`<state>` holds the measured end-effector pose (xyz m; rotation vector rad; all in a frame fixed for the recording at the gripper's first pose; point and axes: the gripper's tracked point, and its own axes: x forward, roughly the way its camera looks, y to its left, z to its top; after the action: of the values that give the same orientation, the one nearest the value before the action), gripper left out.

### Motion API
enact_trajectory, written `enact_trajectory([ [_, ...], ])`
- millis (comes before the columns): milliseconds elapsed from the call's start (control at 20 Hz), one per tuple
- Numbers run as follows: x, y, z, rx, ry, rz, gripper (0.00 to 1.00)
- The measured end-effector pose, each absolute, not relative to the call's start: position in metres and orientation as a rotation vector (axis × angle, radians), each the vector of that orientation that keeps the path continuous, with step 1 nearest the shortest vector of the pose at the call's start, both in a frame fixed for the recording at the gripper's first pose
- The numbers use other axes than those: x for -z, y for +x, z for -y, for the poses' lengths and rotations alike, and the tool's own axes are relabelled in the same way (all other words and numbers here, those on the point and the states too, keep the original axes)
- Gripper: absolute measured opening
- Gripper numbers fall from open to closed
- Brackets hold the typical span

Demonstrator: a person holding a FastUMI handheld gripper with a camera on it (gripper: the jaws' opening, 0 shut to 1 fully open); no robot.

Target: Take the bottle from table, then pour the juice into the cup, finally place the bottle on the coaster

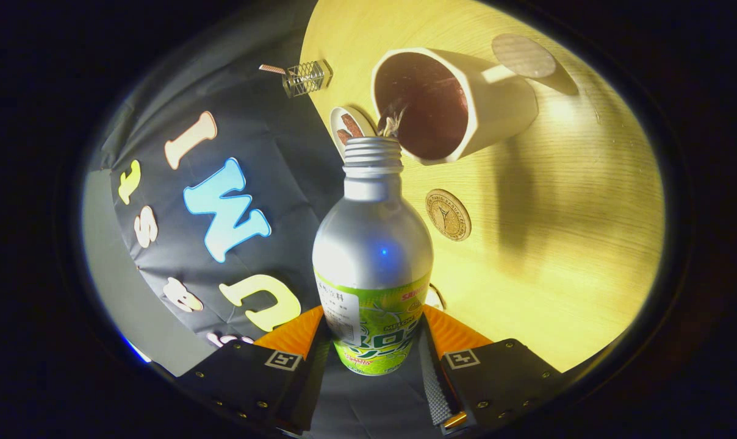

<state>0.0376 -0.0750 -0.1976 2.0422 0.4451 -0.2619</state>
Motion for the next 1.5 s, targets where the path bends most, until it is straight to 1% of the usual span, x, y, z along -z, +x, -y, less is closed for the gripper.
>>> enact_trajectory([
  [700, 0.183, 0.040, 0.080, 0.284, 2.176, -0.461, 0.70],
  [1100, 0.180, 0.044, 0.086, 0.322, 2.252, -0.459, 0.70],
  [1500, 0.174, 0.044, 0.082, 0.321, 2.280, -0.489, 0.70],
])
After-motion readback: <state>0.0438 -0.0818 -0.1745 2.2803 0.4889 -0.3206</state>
